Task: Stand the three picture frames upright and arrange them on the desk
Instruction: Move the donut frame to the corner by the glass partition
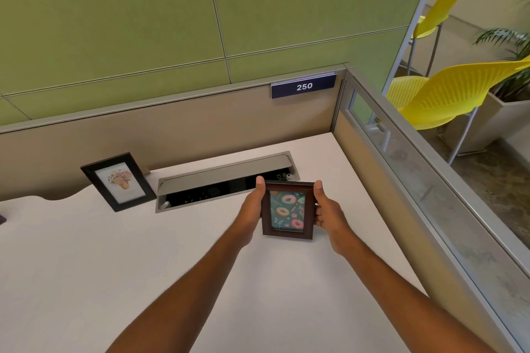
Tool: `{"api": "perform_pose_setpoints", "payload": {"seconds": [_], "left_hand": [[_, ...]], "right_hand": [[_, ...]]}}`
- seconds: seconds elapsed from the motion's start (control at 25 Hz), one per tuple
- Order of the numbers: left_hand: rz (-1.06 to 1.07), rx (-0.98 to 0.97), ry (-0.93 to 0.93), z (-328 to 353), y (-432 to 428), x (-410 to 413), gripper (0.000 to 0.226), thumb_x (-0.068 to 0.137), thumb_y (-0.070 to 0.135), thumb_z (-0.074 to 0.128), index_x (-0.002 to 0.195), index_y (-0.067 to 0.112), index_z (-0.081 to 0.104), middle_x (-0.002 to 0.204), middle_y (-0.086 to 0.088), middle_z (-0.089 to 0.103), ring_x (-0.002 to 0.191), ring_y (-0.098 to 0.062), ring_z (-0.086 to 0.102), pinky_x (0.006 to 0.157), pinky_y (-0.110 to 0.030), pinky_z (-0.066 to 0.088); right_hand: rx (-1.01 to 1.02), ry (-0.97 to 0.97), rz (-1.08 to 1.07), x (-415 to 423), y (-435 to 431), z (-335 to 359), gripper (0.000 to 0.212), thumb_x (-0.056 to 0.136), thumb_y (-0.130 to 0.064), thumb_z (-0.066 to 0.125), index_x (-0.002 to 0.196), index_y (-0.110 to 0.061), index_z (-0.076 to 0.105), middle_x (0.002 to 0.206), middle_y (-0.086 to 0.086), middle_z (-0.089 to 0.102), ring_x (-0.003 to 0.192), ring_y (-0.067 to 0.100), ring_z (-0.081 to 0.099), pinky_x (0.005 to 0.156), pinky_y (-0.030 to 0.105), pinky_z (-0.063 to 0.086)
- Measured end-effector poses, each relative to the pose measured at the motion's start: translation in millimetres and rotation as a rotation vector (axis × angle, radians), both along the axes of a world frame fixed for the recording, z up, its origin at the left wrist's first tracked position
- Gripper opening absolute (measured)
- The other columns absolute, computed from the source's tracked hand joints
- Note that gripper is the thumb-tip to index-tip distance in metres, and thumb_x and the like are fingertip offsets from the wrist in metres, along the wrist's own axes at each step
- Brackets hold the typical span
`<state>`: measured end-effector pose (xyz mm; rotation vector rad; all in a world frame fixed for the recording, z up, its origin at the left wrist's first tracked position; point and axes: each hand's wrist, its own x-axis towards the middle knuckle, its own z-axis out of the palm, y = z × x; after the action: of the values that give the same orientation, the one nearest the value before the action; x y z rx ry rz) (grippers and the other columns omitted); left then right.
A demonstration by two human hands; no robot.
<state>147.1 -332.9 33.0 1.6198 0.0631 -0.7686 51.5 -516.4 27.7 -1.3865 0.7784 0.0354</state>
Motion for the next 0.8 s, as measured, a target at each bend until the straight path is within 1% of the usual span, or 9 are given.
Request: {"api": "perform_pose_setpoints", "payload": {"seconds": [0.12, 0.24, 0.32, 0.4, 0.48, 0.56, 0.6, 0.68, 0.8], "left_hand": [[-0.024, -0.031, 0.009, 2.4, -18.8, 10.6, 0.064, 0.104, 0.079, 0.029, 0.110, 0.037, 0.077, 0.098, 0.020, 0.085, 0.090, 0.005, 0.080, 0.085, -0.022, 0.051], [-0.049, -0.040, 0.007, 4.6, -42.1, 21.9, 0.067, 0.103, 0.080, 0.030, 0.112, 0.034, 0.077, 0.101, 0.017, 0.086, 0.092, 0.003, 0.080, 0.087, -0.026, 0.053], [-0.070, -0.051, -0.001, 7.4, -59.5, 30.4, 0.066, 0.102, 0.081, 0.030, 0.111, 0.035, 0.077, 0.098, 0.019, 0.086, 0.090, 0.005, 0.080, 0.086, -0.026, 0.053], [-0.102, -0.050, -0.016, 11.9, -78.6, 40.7, 0.065, 0.102, 0.081, 0.029, 0.109, 0.037, 0.076, 0.095, 0.021, 0.085, 0.087, 0.007, 0.079, 0.086, -0.025, 0.052], [-0.123, -0.045, -0.025, 18.5, -96.8, 53.2, 0.064, 0.103, 0.080, 0.028, 0.108, 0.038, 0.076, 0.092, 0.022, 0.085, 0.084, 0.008, 0.079, 0.084, -0.025, 0.052], [-0.141, -0.039, -0.036, 25.2, -115.4, 67.8, 0.064, 0.103, 0.080, 0.028, 0.107, 0.038, 0.076, 0.091, 0.022, 0.085, 0.083, 0.006, 0.080, 0.084, -0.026, 0.051], [-0.146, -0.036, -0.043, 27.7, -124.6, 75.9, 0.064, 0.103, 0.081, 0.029, 0.106, 0.038, 0.077, 0.091, 0.021, 0.085, 0.086, 0.003, 0.080, 0.086, -0.027, 0.051], [-0.152, -0.034, -0.051, 30.5, -140.4, 91.8, 0.064, 0.101, 0.083, 0.031, 0.104, 0.040, 0.078, 0.092, 0.020, 0.085, 0.097, -0.006, 0.079, 0.097, -0.035, 0.050], [-0.145, -0.032, -0.060, 29.8, -163.8, 117.8, 0.067, 0.099, 0.084, 0.034, 0.108, 0.036, 0.079, 0.106, 0.010, 0.085, 0.108, -0.014, 0.076, 0.108, -0.043, 0.050]], "right_hand": [[0.000, -0.036, -0.016, 3.2, -22.0, 1.6, 0.084, 0.073, -0.098, 0.052, 0.108, -0.027, 0.078, 0.094, -0.006, 0.086, 0.086, 0.011, 0.083, 0.075, 0.028, 0.060], [-0.007, -0.065, -0.048, 9.2, -46.9, 2.9, 0.094, 0.063, -0.104, 0.057, 0.110, -0.027, 0.080, 0.099, -0.004, 0.087, 0.090, 0.014, 0.084, 0.078, 0.032, 0.060], [-0.006, -0.084, -0.073, 14.7, -62.4, 5.2, 0.092, 0.064, -0.104, 0.057, 0.110, -0.028, 0.081, 0.102, -0.004, 0.087, 0.091, 0.014, 0.083, 0.079, 0.034, 0.059], [-0.001, -0.104, -0.092, 22.8, -77.7, 9.2, 0.091, 0.066, -0.102, 0.056, 0.113, -0.029, 0.080, 0.105, -0.003, 0.086, 0.095, 0.015, 0.083, 0.081, 0.036, 0.059], [-0.003, -0.115, -0.112, 34.5, -92.0, 13.6, 0.100, 0.062, -0.104, 0.056, 0.121, -0.027, 0.078, 0.109, 0.000, 0.086, 0.099, 0.018, 0.083, 0.081, 0.037, 0.059], [-0.009, -0.124, -0.129, 49.1, -108.5, 18.1, 0.109, 0.056, -0.107, 0.055, 0.124, -0.026, 0.078, 0.109, 0.003, 0.086, 0.101, 0.021, 0.083, 0.082, 0.037, 0.059], [-0.012, -0.127, -0.129, 57.8, -117.8, 20.0, 0.109, 0.055, -0.108, 0.054, 0.124, -0.026, 0.078, 0.109, 0.003, 0.086, 0.102, 0.021, 0.083, 0.083, 0.037, 0.059], [-0.017, -0.124, -0.115, 75.1, -135.0, 22.7, 0.105, 0.058, -0.108, 0.052, 0.123, -0.029, 0.078, 0.109, 0.001, 0.086, 0.103, 0.021, 0.082, 0.087, 0.039, 0.060], [-0.026, -0.111, -0.100, 101.8, -158.1, 21.8, 0.098, 0.061, -0.108, 0.051, 0.119, -0.033, 0.076, 0.114, -0.001, 0.085, 0.107, 0.020, 0.081, 0.095, 0.042, 0.059]]}}
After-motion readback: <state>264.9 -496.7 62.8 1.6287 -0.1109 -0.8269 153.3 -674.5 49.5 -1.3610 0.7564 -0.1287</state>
